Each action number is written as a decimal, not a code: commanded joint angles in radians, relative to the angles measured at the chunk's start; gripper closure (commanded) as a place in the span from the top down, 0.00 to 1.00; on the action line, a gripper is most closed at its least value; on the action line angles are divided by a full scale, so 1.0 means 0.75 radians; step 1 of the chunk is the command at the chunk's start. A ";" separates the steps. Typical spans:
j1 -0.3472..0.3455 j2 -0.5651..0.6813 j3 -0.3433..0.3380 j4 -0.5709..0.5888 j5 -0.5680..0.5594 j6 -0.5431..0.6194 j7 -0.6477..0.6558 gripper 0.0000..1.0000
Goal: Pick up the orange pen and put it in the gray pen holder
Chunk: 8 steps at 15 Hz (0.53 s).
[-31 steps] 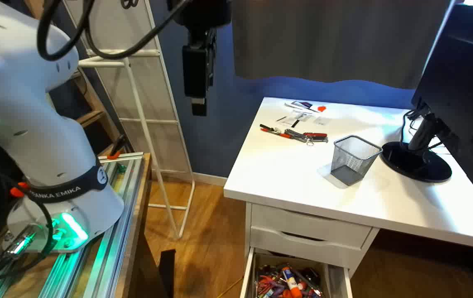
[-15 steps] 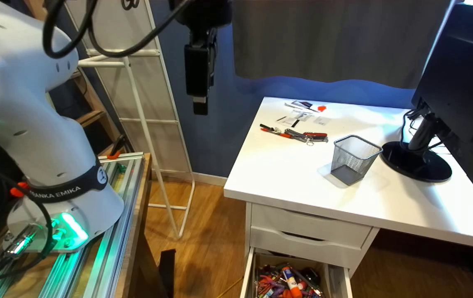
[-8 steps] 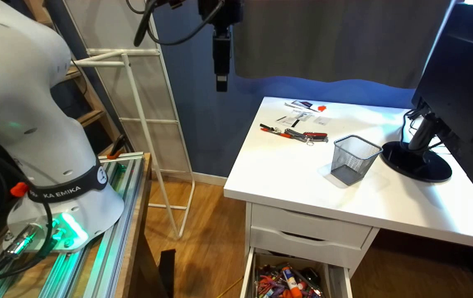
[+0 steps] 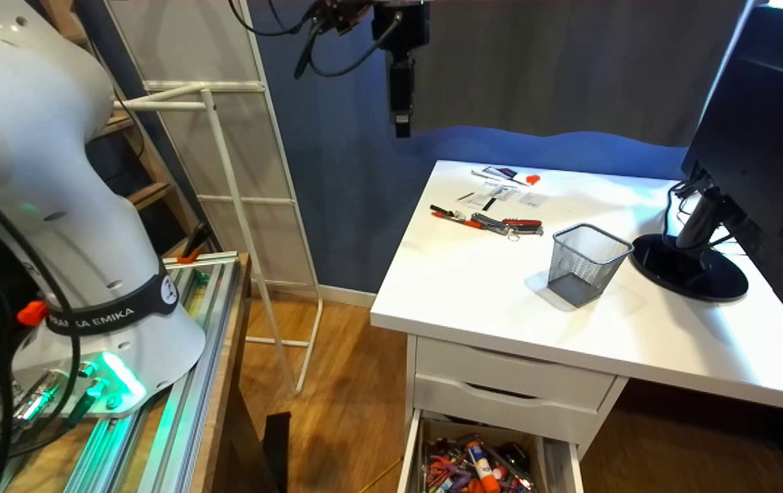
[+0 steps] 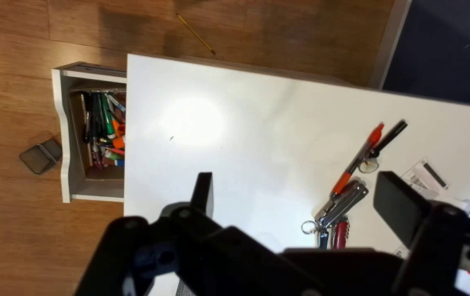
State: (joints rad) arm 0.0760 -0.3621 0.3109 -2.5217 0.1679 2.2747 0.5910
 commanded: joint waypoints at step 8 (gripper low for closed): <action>0.067 0.681 -0.024 0.421 -0.725 0.238 0.942 1.00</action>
State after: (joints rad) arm 0.0607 0.0210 0.3482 -2.3046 -0.2455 2.4575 1.1477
